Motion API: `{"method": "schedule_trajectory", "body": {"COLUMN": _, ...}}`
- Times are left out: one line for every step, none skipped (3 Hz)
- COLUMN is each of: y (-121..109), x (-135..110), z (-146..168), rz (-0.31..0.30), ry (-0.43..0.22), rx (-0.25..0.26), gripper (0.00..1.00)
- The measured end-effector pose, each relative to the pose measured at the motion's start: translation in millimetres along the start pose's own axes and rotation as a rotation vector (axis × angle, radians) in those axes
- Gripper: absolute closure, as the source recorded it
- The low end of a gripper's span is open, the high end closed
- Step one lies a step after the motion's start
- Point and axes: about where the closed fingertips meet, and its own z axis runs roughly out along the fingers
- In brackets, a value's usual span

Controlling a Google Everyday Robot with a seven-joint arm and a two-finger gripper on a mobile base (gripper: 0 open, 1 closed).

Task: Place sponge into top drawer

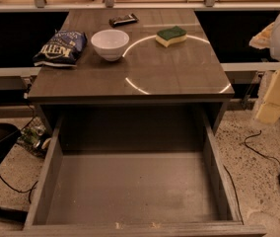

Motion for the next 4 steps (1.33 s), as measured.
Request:
{"method": "schedule_trajectory", "body": {"y": 0.0, "x": 0.0, "z": 0.0, "rz": 0.000, "ry": 0.000, "rx": 0.000, "gripper": 0.00}}
{"method": "schedule_trajectory", "body": {"y": -11.6, "x": -0.3, "z": -6.7, "rz": 0.005, "ry": -0.011, "rx": 0.037, "gripper": 0.00}}
{"method": "schedule_trajectory", "body": {"y": -60.2, "x": 3.0, "z": -9.5, "rz": 0.083, "ry": -0.068, "rx": 0.140, "gripper": 0.00}}
{"method": "schedule_trajectory", "body": {"y": -116.7, "x": 2.7, "z": -3.6, "rz": 0.220, "ry": -0.210, "rx": 0.250, "gripper": 0.00}}
